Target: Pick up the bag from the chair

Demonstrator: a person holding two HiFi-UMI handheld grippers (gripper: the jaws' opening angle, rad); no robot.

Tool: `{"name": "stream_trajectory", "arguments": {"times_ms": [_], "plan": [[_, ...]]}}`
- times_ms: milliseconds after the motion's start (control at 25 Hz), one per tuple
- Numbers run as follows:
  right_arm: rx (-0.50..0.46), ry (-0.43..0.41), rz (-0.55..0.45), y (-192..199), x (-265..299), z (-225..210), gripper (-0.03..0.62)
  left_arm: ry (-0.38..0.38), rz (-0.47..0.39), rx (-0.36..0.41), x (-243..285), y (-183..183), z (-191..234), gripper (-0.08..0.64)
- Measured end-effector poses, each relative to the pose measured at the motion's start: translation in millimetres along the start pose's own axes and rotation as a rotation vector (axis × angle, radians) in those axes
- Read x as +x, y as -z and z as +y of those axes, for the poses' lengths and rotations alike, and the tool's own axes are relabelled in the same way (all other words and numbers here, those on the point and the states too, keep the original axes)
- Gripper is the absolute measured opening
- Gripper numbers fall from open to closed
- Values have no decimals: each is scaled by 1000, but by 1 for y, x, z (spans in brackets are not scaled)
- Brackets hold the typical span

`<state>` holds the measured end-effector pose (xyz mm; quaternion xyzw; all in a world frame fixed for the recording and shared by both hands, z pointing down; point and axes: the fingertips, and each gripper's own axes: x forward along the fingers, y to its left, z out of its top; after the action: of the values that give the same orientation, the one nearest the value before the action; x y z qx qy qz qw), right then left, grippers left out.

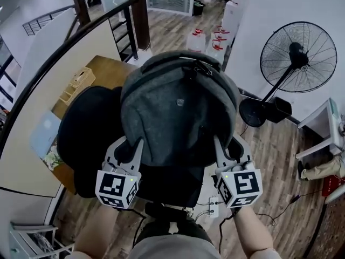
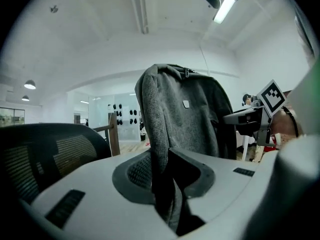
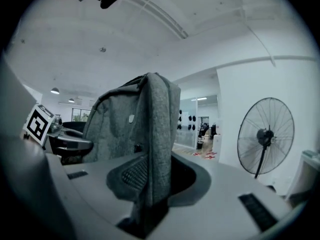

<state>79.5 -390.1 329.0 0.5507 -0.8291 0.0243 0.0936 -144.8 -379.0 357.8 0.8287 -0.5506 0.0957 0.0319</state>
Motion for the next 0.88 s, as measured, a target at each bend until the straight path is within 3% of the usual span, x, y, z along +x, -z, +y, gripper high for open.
{"name": "stream_trajectory", "arguments": {"times_ms": [320, 880], "plan": [[-14, -16, -46, -24, -53, 24, 100, 2, -67, 41, -58, -27, -17, 78], [12, -37, 19, 0, -94, 50, 98, 12, -42, 22, -105, -3, -33, 75]]}}
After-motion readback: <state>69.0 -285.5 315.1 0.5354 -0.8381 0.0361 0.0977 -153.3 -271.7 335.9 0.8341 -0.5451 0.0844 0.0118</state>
